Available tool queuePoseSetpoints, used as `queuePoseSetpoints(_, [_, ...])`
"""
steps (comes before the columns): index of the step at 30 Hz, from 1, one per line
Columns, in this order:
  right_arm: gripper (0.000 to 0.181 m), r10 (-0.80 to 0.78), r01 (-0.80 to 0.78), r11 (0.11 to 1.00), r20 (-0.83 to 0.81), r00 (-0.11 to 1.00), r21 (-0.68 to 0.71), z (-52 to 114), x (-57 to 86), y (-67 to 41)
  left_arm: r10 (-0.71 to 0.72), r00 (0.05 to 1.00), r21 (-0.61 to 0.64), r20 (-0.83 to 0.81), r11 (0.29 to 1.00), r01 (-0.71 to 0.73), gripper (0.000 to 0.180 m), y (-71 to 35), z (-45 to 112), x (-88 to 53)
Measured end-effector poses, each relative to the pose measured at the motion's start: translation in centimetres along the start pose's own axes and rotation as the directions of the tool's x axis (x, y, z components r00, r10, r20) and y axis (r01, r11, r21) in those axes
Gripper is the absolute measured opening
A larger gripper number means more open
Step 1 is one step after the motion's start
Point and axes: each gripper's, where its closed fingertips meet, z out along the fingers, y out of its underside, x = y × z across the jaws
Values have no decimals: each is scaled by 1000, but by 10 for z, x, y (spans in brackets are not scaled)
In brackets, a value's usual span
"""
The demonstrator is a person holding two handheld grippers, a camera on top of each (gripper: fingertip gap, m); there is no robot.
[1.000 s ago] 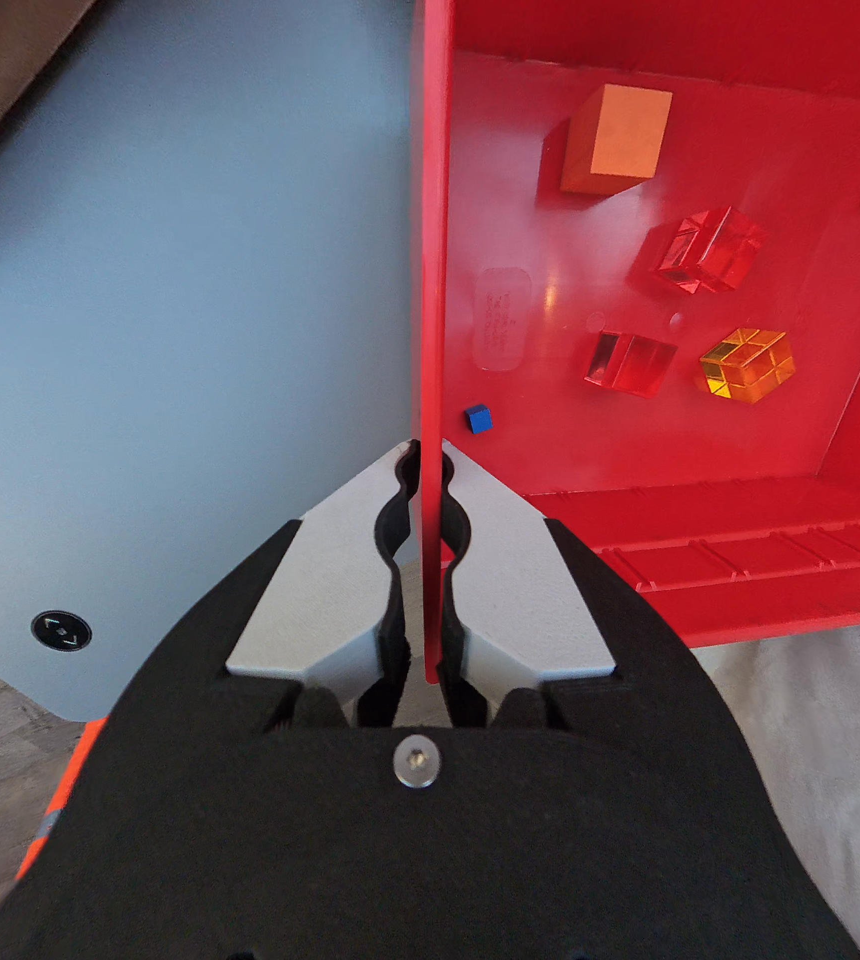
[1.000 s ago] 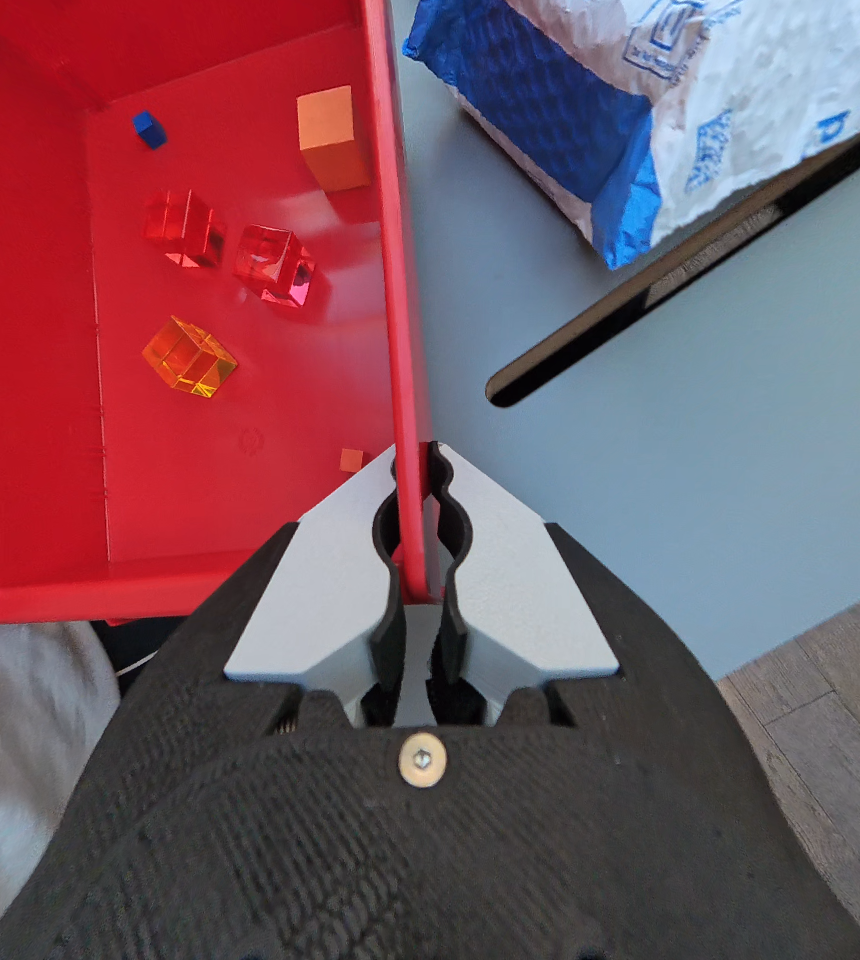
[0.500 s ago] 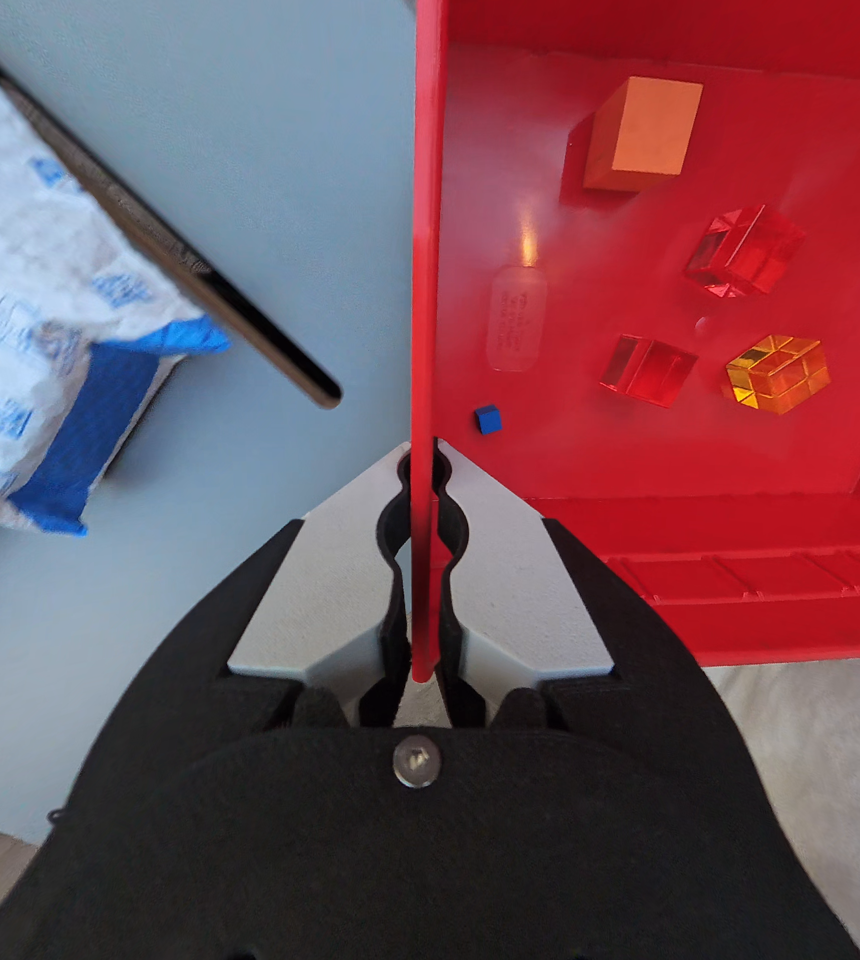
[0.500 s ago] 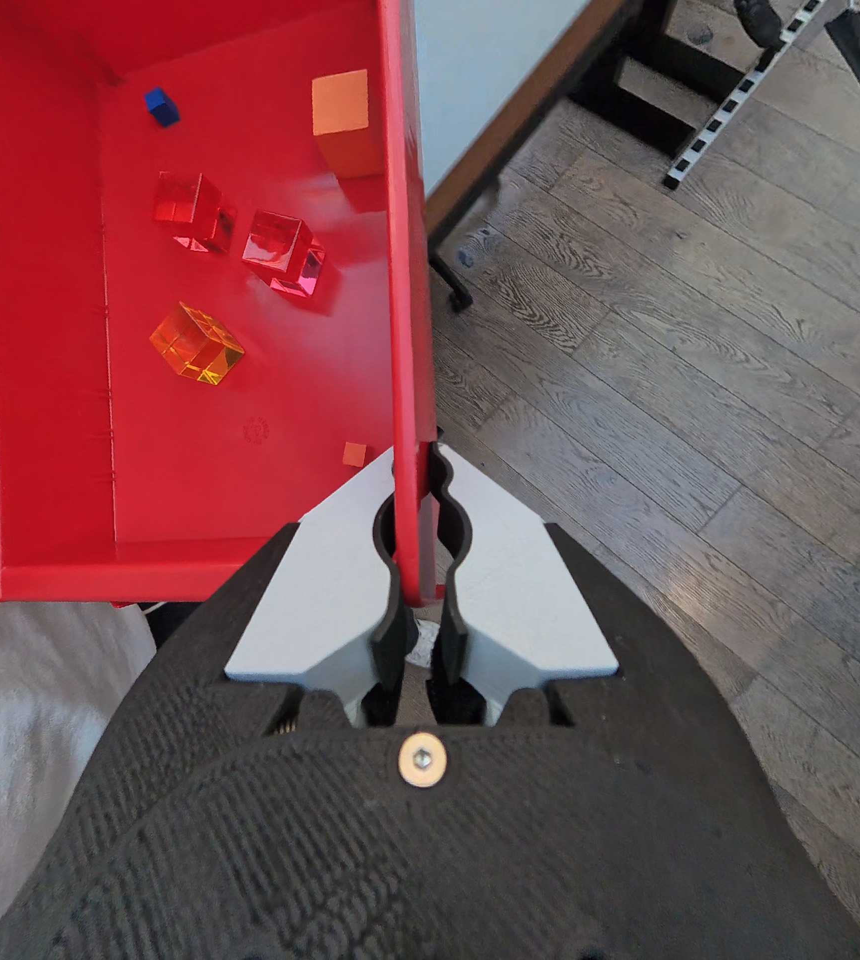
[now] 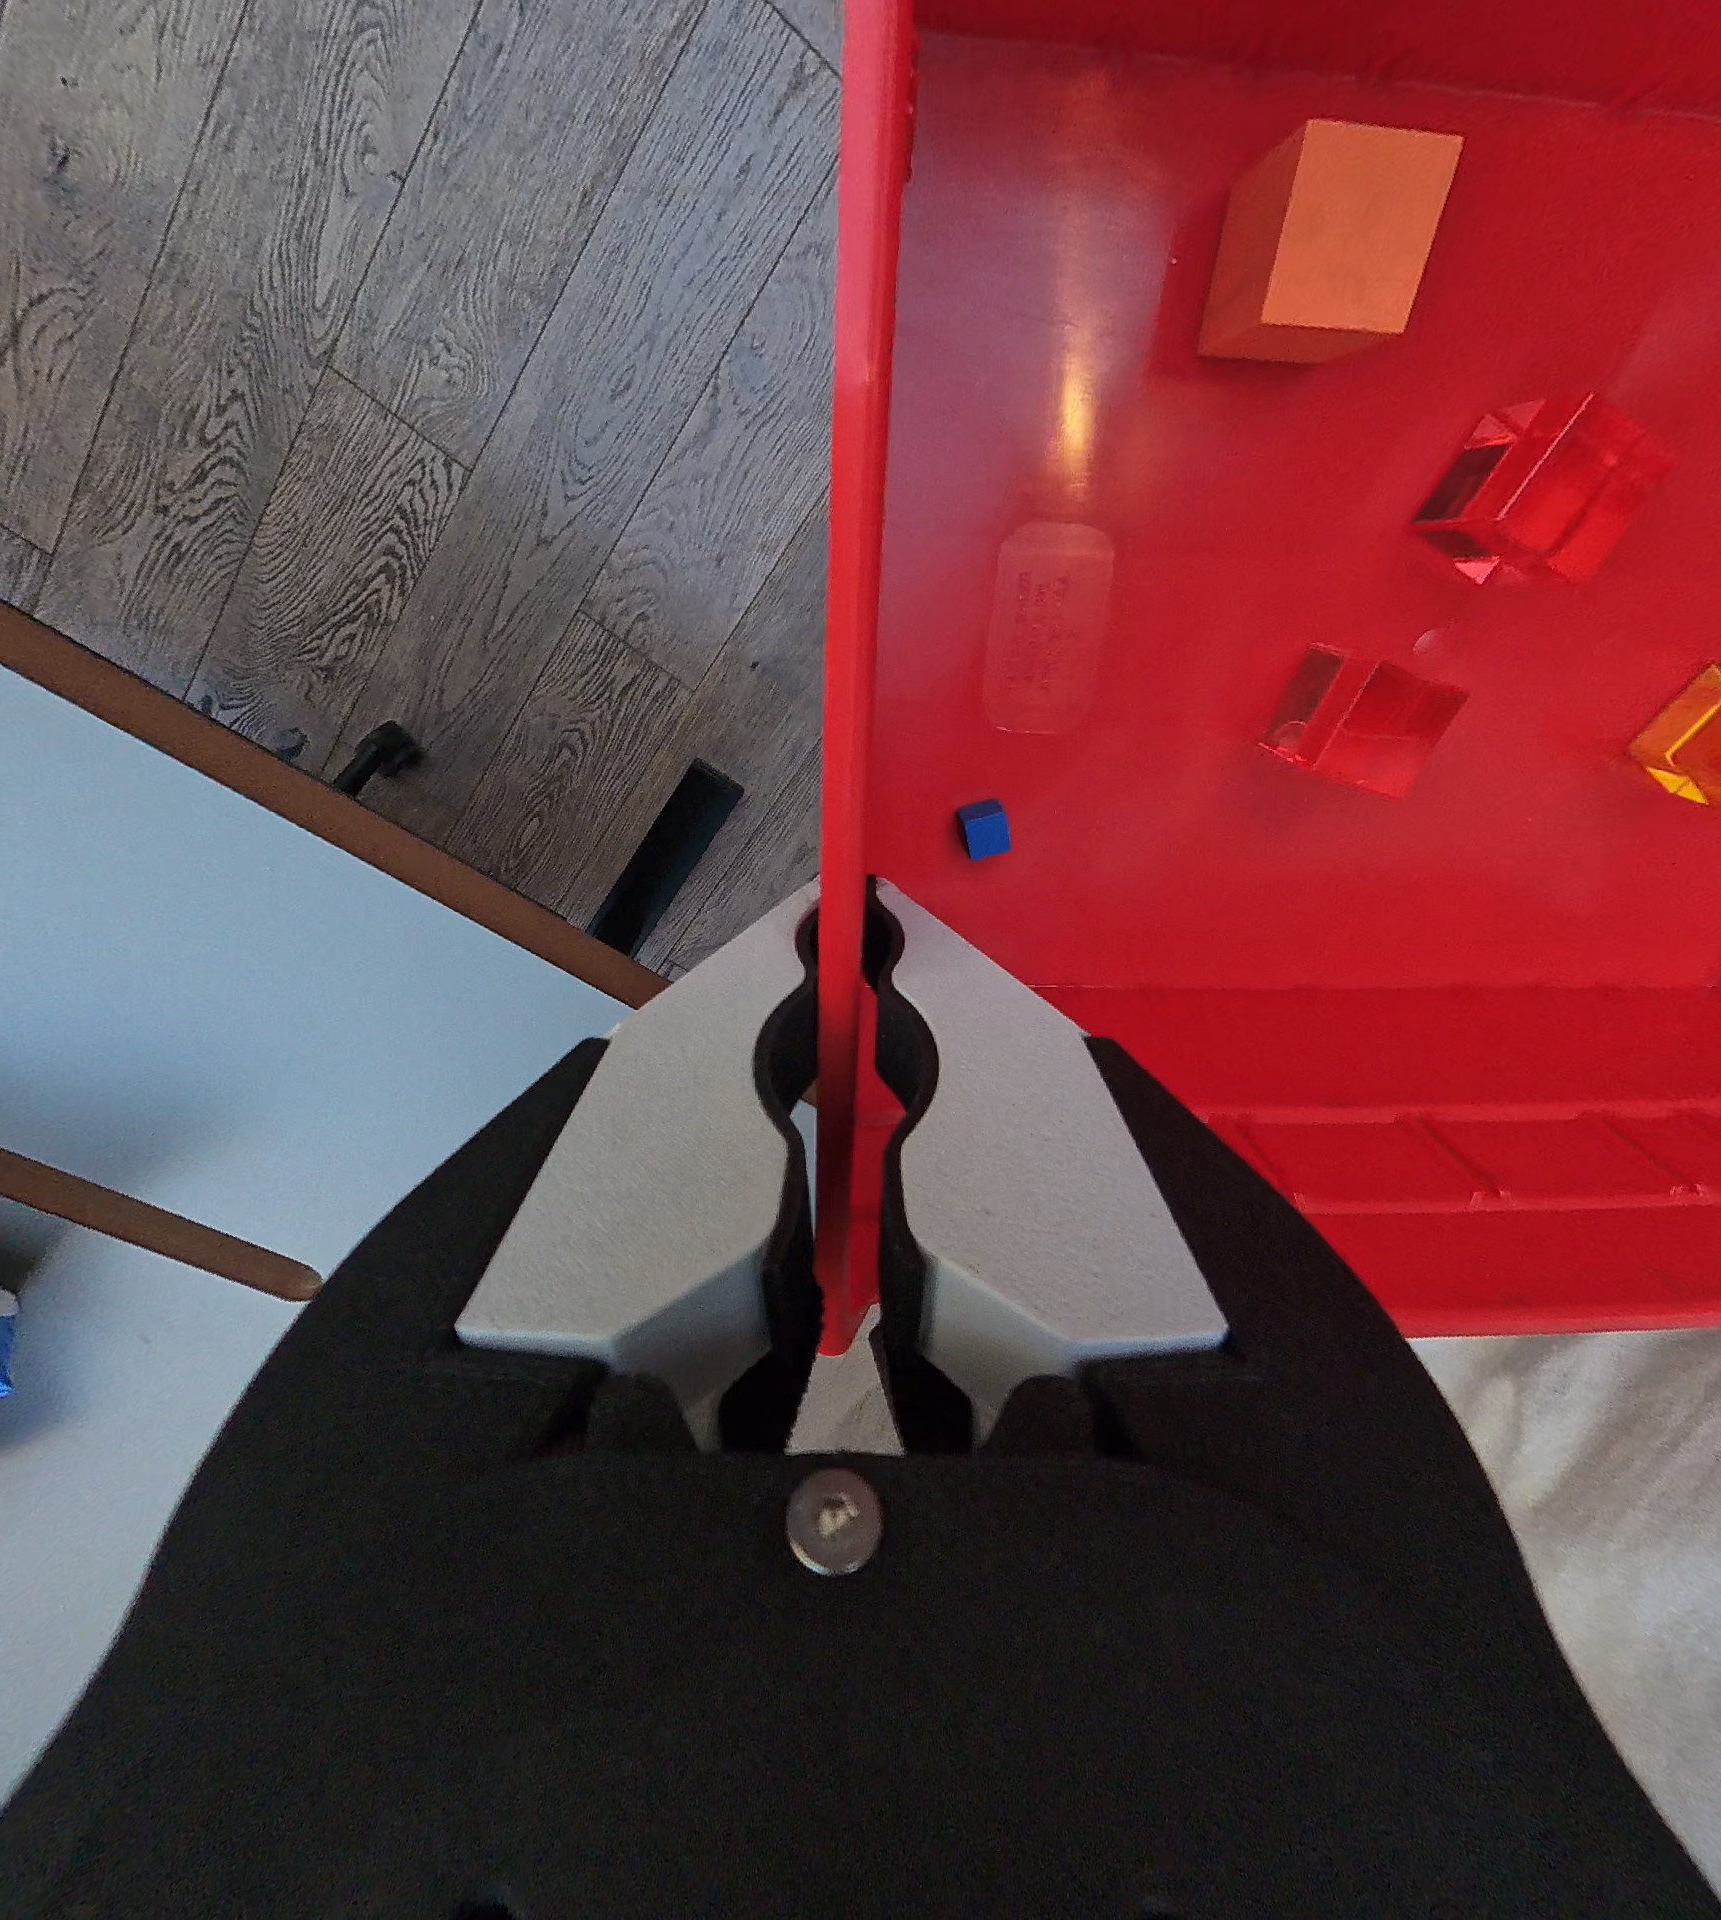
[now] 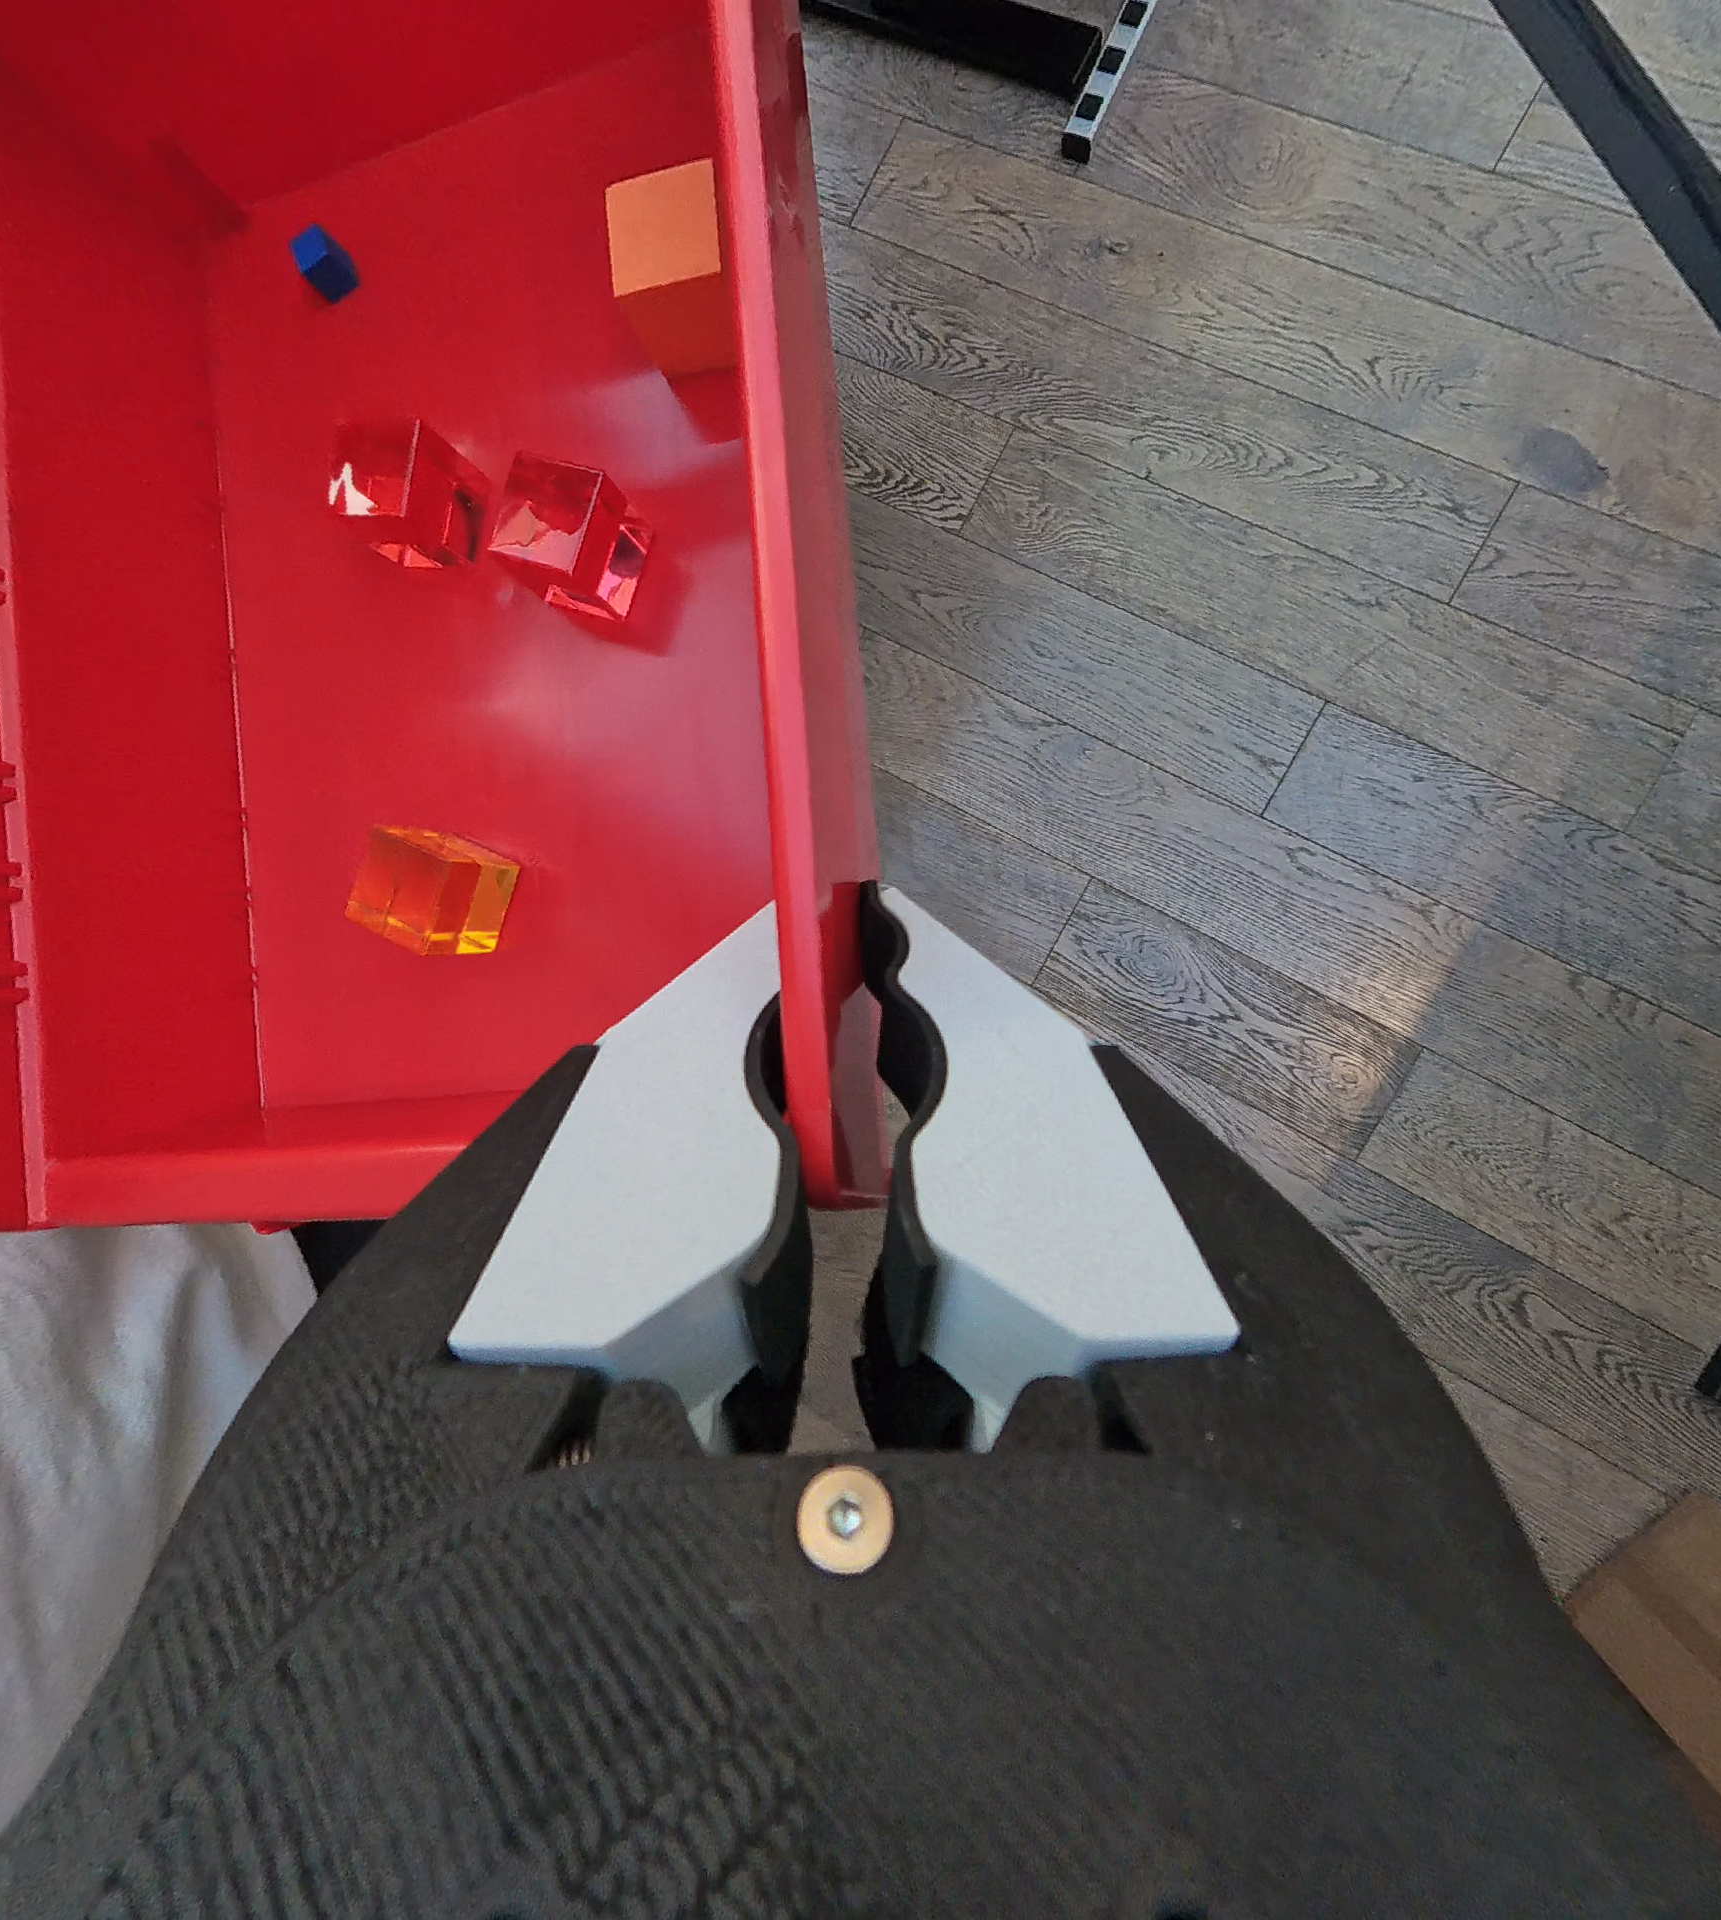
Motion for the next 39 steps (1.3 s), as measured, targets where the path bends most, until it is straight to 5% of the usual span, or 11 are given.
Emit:
queuePoseSetpoints(10, [2, -18, 21, 999, 69, 997, -32, 69, -69, -50, -34, 999, -36, -18, 999, 34, 0, 53, -7, -89])
queuePoseSetpoints(24, [10, 73, -80, 994, -99, 992, -69, 204, -215, -140, 330, 941, -164, -67, 927, -337, 4, 59, 4, -294])
queuePoseSetpoints(29, [24, 74, -78, 994, -50, 996, -78, 224, -252, -147, 499, 861, -55, -98, 861, -506, 10, 51, 11, -312])
queuePoseSetpoints(31, [32, 97, -98, 993, -12, 995, -68, 225, -258, -149, 509, 858, 61, -70, 861, -506, 45, 38, 5, -315])
queuePoseSetpoints(34, [53, 83, -83, 996, -10, 996, -15, 217, -253, -155, 444, 891, 316, -98, 863, -395, 74, 15, -38, -302])
queuePoseSetpoints(36, [57, 20, -16, 998, -49, 999, 68, 201, -243, -168, 468, 882, 471, -59, 792, -389, 67, 16, -76, -285])
queuePoseSetpoints(39, [55, -67, 93, 964, -114, 991, 248, 169, -231, -204, 620, 783, 527, 56, 648, -550, 46, 48, -89, -236])
